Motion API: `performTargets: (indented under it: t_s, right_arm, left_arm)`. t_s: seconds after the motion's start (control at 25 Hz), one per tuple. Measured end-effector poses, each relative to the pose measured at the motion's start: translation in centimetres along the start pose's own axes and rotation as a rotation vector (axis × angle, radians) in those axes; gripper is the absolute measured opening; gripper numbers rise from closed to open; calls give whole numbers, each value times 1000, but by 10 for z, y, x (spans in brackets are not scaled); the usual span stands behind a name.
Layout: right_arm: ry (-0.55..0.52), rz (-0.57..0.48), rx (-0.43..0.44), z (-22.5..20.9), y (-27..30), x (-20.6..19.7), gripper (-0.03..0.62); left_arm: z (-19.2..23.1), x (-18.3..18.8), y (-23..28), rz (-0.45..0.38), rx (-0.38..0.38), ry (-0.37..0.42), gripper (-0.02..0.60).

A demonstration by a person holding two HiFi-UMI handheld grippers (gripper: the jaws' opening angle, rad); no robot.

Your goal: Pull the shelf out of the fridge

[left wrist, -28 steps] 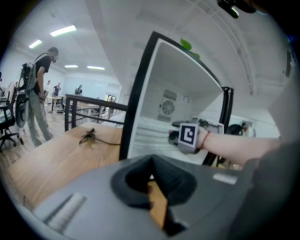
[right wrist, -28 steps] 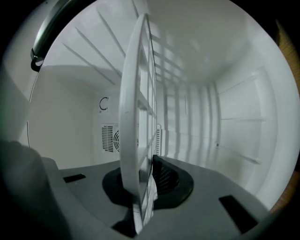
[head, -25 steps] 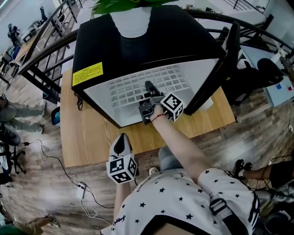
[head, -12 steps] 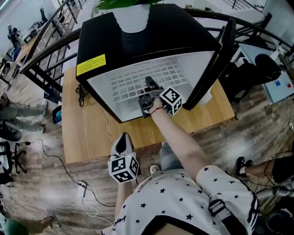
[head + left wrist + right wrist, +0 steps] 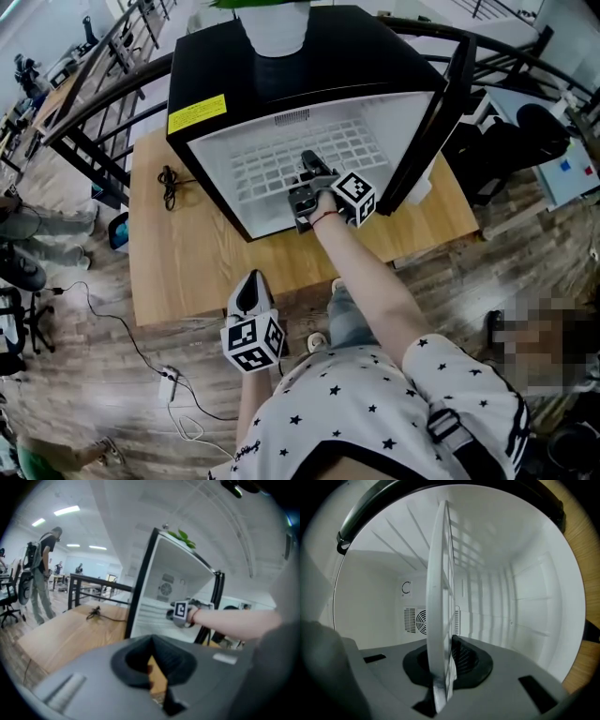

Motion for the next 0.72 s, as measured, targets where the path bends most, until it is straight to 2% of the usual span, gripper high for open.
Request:
performTargets:
  t_s: [0.72]
  right_arm:
    - [3, 20, 20, 1, -32, -4, 38]
  left_arm:
    - [-4, -16, -23, 0, -28, -8, 8]
Point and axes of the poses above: the fingertips, and each gripper's own axes: y forward along the fingers, z to its left, x out of its top, the point moved 8 cm from there along -y, backward along the fingers
